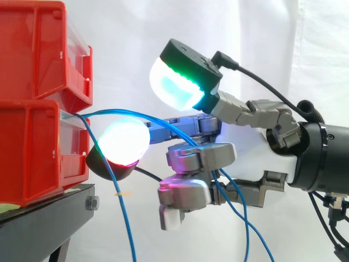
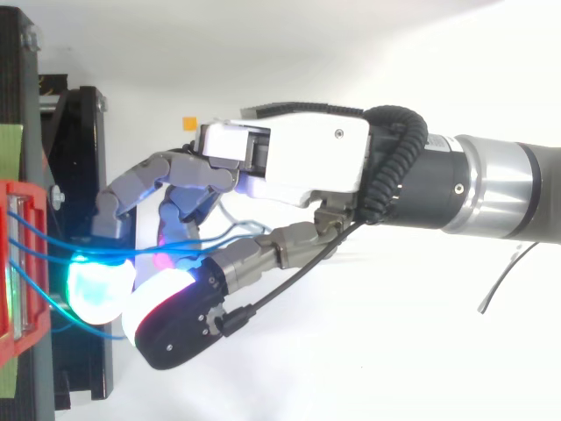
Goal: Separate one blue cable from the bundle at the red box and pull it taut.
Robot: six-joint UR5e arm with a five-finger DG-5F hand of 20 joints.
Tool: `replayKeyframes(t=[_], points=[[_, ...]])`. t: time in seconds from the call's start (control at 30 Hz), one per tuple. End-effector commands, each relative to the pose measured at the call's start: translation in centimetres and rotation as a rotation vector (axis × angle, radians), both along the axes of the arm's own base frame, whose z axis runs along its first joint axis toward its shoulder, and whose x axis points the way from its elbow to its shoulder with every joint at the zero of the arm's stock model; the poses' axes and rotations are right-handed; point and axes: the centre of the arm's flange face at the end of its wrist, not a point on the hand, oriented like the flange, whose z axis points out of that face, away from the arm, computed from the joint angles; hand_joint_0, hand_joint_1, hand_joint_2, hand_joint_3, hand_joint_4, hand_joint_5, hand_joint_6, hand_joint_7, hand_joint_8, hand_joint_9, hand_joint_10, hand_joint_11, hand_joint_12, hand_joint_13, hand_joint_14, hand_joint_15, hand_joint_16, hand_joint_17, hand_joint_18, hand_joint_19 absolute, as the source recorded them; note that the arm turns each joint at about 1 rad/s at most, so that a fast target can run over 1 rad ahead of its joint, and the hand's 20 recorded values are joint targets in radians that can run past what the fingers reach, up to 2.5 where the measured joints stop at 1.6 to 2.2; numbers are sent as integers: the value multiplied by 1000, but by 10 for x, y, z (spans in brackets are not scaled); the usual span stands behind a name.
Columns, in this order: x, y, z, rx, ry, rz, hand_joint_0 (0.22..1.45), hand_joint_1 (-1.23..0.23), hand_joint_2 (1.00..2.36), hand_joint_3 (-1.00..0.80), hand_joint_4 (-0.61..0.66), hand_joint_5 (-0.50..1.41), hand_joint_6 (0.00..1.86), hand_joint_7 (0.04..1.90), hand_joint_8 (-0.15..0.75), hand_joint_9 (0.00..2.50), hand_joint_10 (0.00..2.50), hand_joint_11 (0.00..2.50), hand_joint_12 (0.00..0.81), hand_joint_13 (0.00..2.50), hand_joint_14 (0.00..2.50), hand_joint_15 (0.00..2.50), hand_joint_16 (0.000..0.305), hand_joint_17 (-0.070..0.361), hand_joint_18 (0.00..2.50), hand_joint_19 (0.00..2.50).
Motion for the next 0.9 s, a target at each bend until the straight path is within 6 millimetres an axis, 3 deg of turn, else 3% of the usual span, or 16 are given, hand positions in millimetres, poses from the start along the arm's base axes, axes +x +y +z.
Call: replayKeyframes(t=[0.0,0.17,0.2,0.27,0.37,0.43,0.67,0.87], points=[[-3,0,-7,-7,13,3,603,-611,1001,-487,178,-239,826,765,275,730,1527,1221,359,1113,389,1425,46,104,810,887],[-4,1,-7,-41,19,-3,603,-621,1001,-489,186,-239,832,762,275,666,2003,1099,352,1024,1015,1295,46,104,870,947],[-4,1,-8,-47,21,-4,604,-620,1000,-490,184,-239,833,756,282,664,2022,1091,355,1020,1035,1293,46,104,873,957],[-4,2,-6,-56,18,-4,603,-623,1000,-491,192,-239,838,748,275,626,2270,1039,352,955,1593,1127,45,102,948,1056],[-3,3,-6,-81,16,-6,604,-621,1000,-495,186,-238,842,750,277,584,2500,972,345,892,2224,1045,44,98,1079,1254],[-3,5,-6,-85,18,-5,603,-617,1000,-496,187,-238,845,753,281,570,2500,966,341,844,2500,1038,42,95,1139,1376],[-4,-7,-7,-64,21,-20,602,-586,1000,-499,182,-234,904,746,283,509,2500,941,340,846,2500,1094,39,89,1354,1735],[-5,-18,-6,-6,16,-37,601,-562,1000,-500,188,-232,915,748,282,504,2500,988,338,844,2500,1148,39,88,1418,1903]])
